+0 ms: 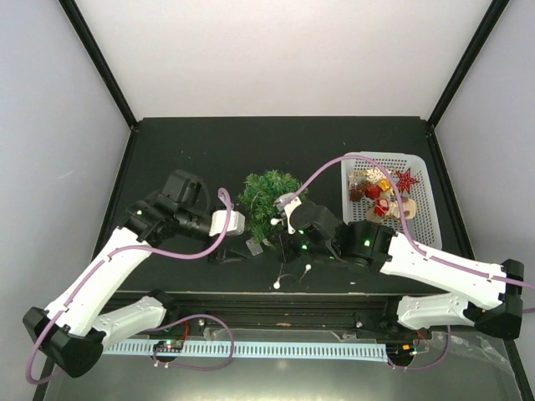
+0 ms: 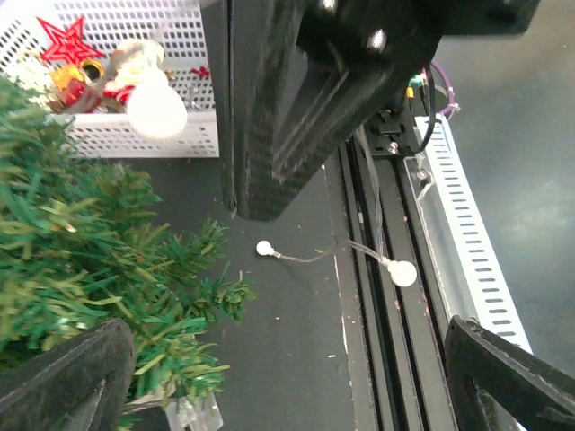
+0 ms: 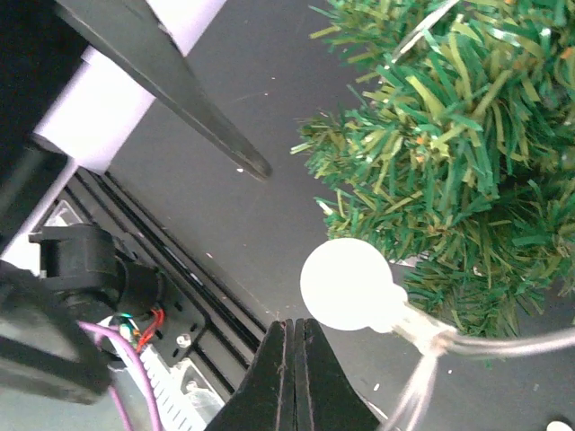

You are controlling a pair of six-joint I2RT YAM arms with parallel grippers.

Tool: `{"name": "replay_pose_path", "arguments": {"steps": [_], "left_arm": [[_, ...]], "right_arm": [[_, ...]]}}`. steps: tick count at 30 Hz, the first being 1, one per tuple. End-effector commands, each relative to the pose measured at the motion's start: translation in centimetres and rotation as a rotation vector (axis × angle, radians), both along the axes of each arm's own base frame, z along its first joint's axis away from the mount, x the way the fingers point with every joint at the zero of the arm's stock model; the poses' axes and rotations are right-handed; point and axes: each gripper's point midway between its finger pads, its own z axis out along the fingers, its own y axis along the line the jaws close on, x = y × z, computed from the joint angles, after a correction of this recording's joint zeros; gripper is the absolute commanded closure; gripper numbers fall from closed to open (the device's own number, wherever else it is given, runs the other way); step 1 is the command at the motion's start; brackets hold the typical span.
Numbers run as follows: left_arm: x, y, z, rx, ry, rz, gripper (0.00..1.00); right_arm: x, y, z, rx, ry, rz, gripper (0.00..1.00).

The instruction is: Decorate the small christmas tree

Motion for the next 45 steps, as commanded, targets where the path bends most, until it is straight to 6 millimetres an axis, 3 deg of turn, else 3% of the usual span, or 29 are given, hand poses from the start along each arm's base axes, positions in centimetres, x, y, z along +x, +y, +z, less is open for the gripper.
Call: {"name": "replay_pose_path", "arguments": {"steps": [1, 8, 20, 26, 33, 37, 40, 45], "left_arm": [[-0.3, -0.9, -0.1, -0.048, -0.007, -0.038, 0.06], [-1.6, -2.6, -0.5, -0.104, 0.125, -0.124, 0.12], [-2.4, -5.0, -1.2, -0.150, 0.304, -0.227, 0.13], [-3.8, -4.9, -1.1, -0.197, 0.369, -0.317, 0.25], [-4.5, -5.2, -2.3, -0.163, 0.399, -0.340, 0.37], [-4.7, -5.3, -2.7, -0.159, 0.407, -0.348, 0.47], [-4.8, -5.3, -3.0, -0.151, 0.420, -0.351, 0.61], [-4.7, -5.2, -3.6, -0.115, 0.424, -0.356, 0.94]], "right_arm": [[-0.2, 1.3, 3.2, 0.115, -0.007, 0.009, 0.99], [0.1, 2.0, 4.7, 0.174, -0.018, 0.005, 0.99], [0.5, 2.7, 5.6, 0.223, -0.022, -0.011, 0.99], [0.7, 2.8, 5.7, 0.227, -0.026, -0.021, 0.99], [0.8, 2.9, 5.7, 0.231, -0.029, -0.023, 0.99], [0.8, 2.9, 5.8, 0.232, -0.032, -0.026, 0.99], [0.8, 2.8, 5.8, 0.232, -0.033, -0.027, 0.99], [0.7, 2.8, 5.6, 0.233, -0.029, -0.021, 0.99]]}}
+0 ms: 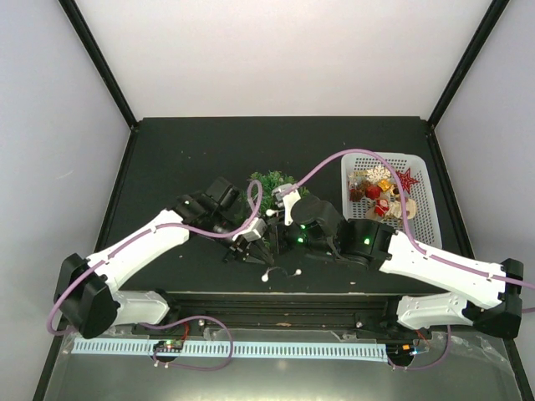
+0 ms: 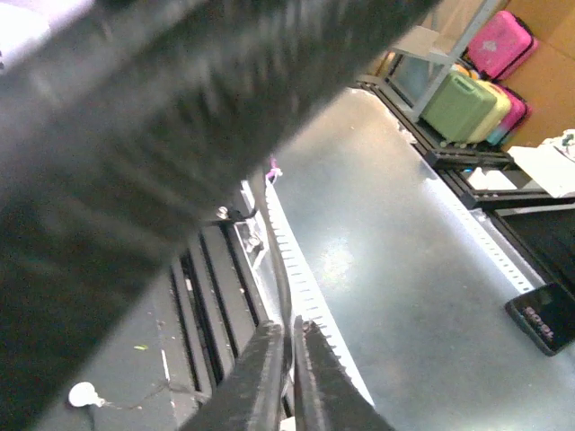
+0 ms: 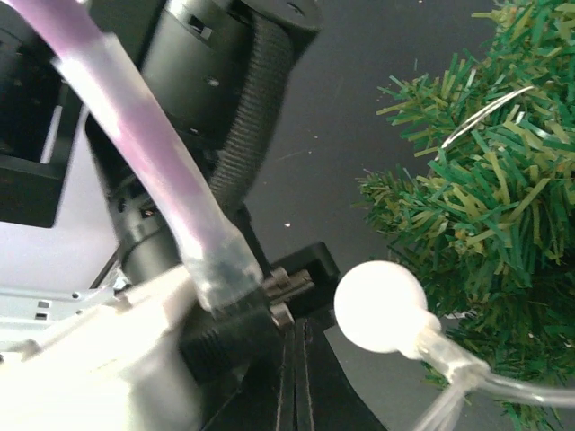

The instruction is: Decorate the small christmas tree

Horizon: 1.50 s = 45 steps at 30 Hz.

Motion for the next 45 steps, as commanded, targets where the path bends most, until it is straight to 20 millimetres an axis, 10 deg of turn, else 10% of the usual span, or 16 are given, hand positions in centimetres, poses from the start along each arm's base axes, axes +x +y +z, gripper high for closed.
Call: {"name": "replay_pose_path", "arguments": {"steps": [1, 11, 18, 30, 45], "left_arm": [[-0.3, 0.0, -0.9, 0.032, 0.017, -0.030, 0.98], [0.2, 1.1, -1.1, 0.158, -0.064, -0.030, 0.98], [0.5, 3.4, -0.3, 0.283, -0.130, -0.008, 0.98], [0.2, 6.8, -0.8, 0.422, -0.278, 0.090, 0.98], [3.8, 10.7, -1.2, 0.648, -0.539, 0.241, 0.99]], "right_arm": [[-0.1, 0.7, 1.7, 0.063, -0.015, 0.005, 0.99], [-0.5, 0.1, 1.1, 0.068, -0.009, 0.012, 0.98], [-1.1, -0.2, 0.7, 0.076, -0.005, 0.040, 0.69], [-1.3, -0.9, 0.4, 0.073, -0.016, 0.043, 0.50], [1.9, -9.3, 2.6, -0.038, -0.160, -0.239, 0.27]]}}
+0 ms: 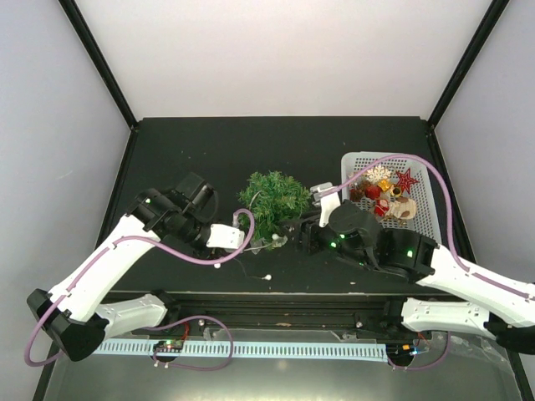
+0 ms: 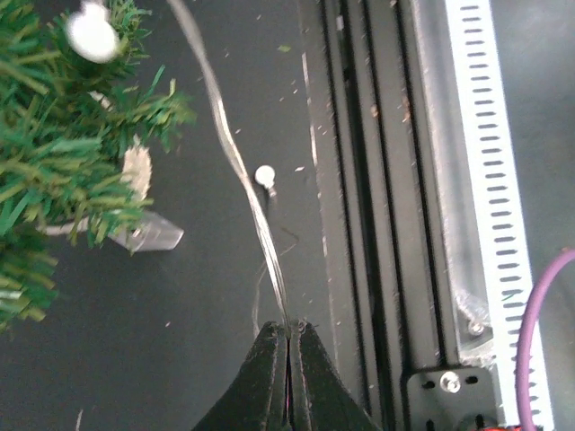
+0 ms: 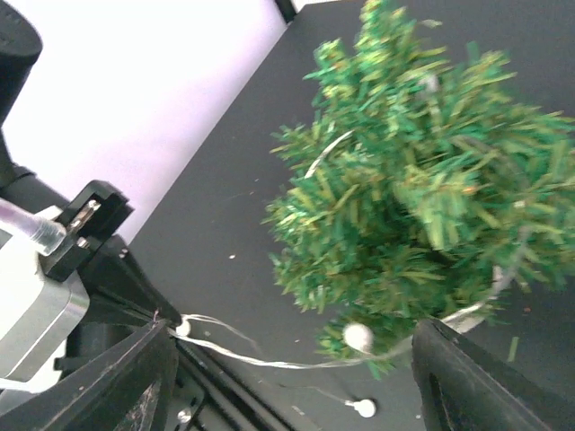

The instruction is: Decorate the small christmas tree

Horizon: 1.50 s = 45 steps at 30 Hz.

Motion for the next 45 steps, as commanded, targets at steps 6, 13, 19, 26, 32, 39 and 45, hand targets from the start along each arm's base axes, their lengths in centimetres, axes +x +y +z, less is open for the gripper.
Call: {"name": "replay_pose_path", "arguments": {"steps": [6, 13, 19, 26, 32, 39, 45], "left_arm": [[3.0, 2.4, 1.2, 0.130, -0.182, 0.087, 0.99], [4.7, 3.7, 3.3, 0.177, -0.324, 0.123, 0.99], [7.1, 5.1, 3.6, 0.259, -0.428, 0.164, 0.98], [10.7, 6.3, 4.5, 0.333, -0.569, 0.223, 0.98], [15.0, 6.1, 5.4, 0.378, -0.711, 0.281, 0.99], [19.3, 4.9, 6.4, 0.369, -0.825, 0.345, 0.98], [20.8, 3.9, 6.3, 0.317, -0.834, 0.381, 0.98]], "right_arm": [[2.3, -3.5, 0.3, -0.066, -0.068, -0.141, 0.28], [2.6, -3.7, -0.2, -0.077, -0.071, -0.149, 0.29], [2.7, -3.6, -0.7, -0.077, -0.065, -0.141, 0.29], [2.6, -3.7, -1.1, -0.075, -0.059, -0.136, 0.29], [2.6, -4.1, -0.5, -0.065, -0.071, -0.140, 0.29], [2.9, -4.3, -0.9, -0.102, -0.085, -0.142, 0.31], [5.6, -3.5, -0.5, -0.203, -0.115, -0.198, 0.31]]}}
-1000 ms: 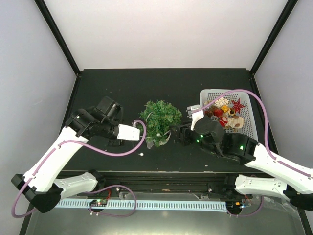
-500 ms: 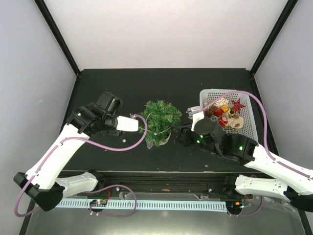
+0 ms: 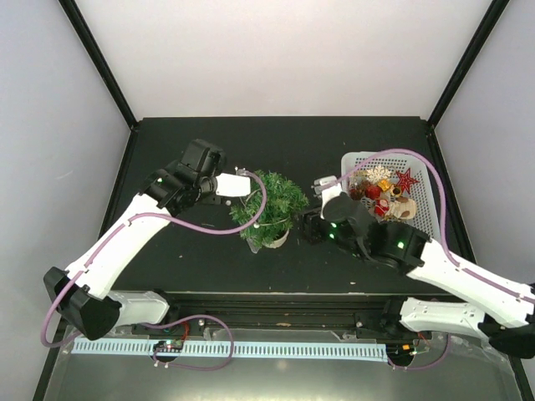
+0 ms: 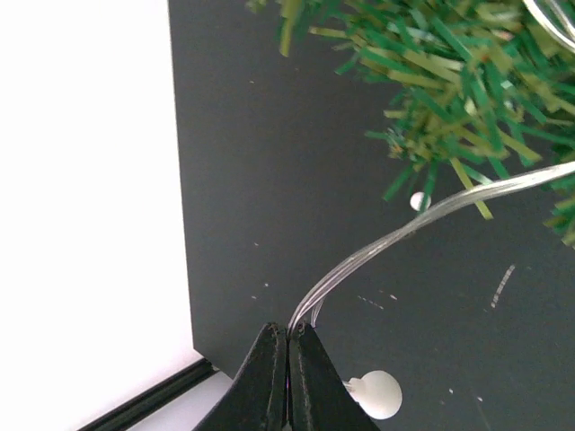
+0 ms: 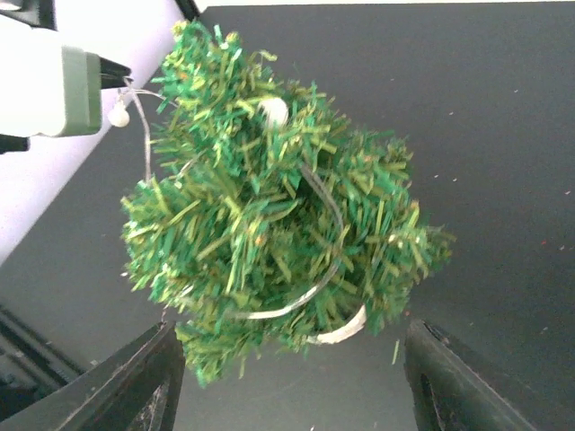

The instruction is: Decorate the small christmas tree

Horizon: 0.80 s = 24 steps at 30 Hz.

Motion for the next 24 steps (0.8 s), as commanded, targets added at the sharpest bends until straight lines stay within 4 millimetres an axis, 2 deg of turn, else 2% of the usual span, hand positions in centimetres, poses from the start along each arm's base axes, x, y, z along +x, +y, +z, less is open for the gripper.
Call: {"name": "replay_pose_path", "arguments": {"steps": [1, 5, 11, 17, 24], "left_arm": [[2.0, -0.6, 1.9, -0.067, -0.098, 0.034, 0.99], [2.3, -0.9, 2.0, -0.112, -0.099, 0.039, 0.98], [2.3, -1.4, 2.1, -0.161, -0.091, 0.036, 0.98], [2.3, -1.6, 1.6, -0.181, -0.080, 0.030, 0.98], [2.2, -1.6, 1.4, -0.200, -0.068, 0.038, 0.98]], "right_arm": [[2.9, 0.3, 1.6, -0.083, -0.058, -0.072, 0.31], [4.5, 1.1, 0.1, -0.179, -0.038, -0.095, 0.31], [3.8, 1.3, -4.1, -0.222, 0.021, -0.055, 0.30], [2.9, 1.0, -5.8, -0.217, 0.037, -0.019, 0.28], [4.1, 1.7, -7.6, -0.277, 0.053, -0.024, 0.27]]}}
